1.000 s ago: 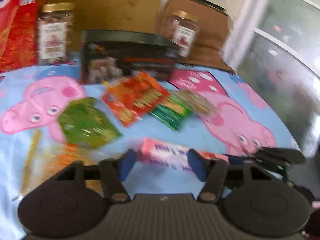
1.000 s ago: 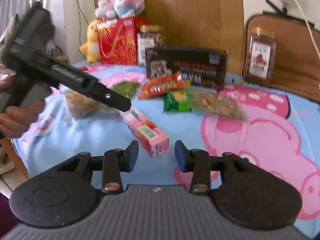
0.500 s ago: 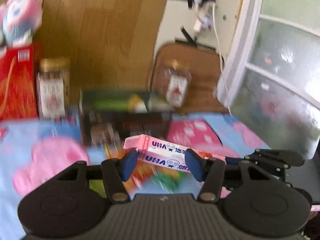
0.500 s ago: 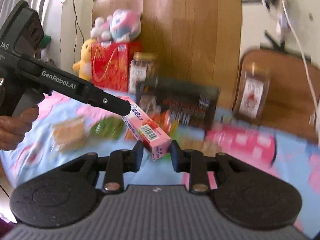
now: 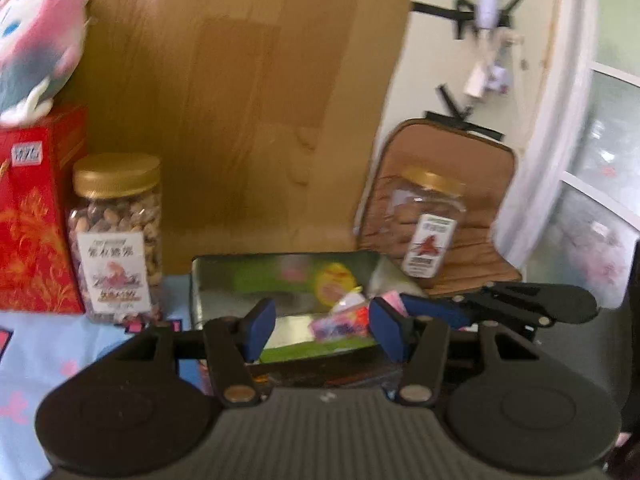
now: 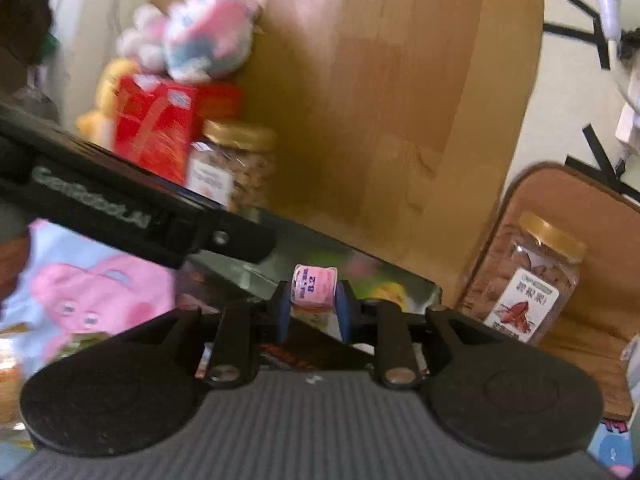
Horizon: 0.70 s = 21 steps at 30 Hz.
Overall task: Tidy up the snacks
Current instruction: 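Carry the pink candy stick with the left gripper into the black box, release, then grasp the clear nut bag with yellow tag using the left gripper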
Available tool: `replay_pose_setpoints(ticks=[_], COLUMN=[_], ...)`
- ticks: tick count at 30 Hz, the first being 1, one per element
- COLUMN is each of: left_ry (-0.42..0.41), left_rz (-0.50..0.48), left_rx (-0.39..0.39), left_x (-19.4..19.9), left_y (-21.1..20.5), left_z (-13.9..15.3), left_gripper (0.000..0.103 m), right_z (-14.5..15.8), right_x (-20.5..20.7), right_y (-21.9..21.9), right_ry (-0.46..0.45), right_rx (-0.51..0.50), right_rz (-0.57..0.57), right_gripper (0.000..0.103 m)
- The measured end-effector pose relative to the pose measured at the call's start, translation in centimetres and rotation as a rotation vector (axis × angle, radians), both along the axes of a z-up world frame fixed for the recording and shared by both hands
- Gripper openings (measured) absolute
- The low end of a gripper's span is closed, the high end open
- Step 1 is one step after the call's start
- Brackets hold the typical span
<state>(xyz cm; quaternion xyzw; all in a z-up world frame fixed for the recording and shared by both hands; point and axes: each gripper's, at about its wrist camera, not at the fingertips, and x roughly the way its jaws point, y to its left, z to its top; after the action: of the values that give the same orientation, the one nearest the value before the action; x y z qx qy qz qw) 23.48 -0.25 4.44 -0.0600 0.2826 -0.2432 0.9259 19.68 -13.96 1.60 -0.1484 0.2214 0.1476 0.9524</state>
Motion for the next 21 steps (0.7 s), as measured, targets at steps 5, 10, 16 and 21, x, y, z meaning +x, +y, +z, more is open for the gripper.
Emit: replay_pose_setpoints(ticks=[5, 10, 16, 21], left_ry=[0.035, 0.101, 0.220, 0.238], left_rz=[0.017, 0.006, 0.052, 0.054], left_rx=[-0.067, -0.113, -0.168, -0.181], left_x=[-2.0, -5.3, -6.8, -8.0], left_y=[1.7, 3.0, 4.3, 4.8], left_z=[-0.2, -1.5, -4.7, -5.3], left_gripper=[0.055, 0.055, 0.055, 0.055], right_z=[0.5, 0.2, -2.7, -3.3], right_x=[-1.1, -5.1, -5.9, -6.8], right_y=[-2.0, -5.5, -4.1, -3.3], right_ry=[-0.029, 0.120, 0.225, 0.289], right_rx=[0.072, 0.324, 0.315, 0.336], right_rz=[-0.082, -0.027, -0.007, 0.002], right_gripper=[0.027, 0.027, 0.027, 0.003])
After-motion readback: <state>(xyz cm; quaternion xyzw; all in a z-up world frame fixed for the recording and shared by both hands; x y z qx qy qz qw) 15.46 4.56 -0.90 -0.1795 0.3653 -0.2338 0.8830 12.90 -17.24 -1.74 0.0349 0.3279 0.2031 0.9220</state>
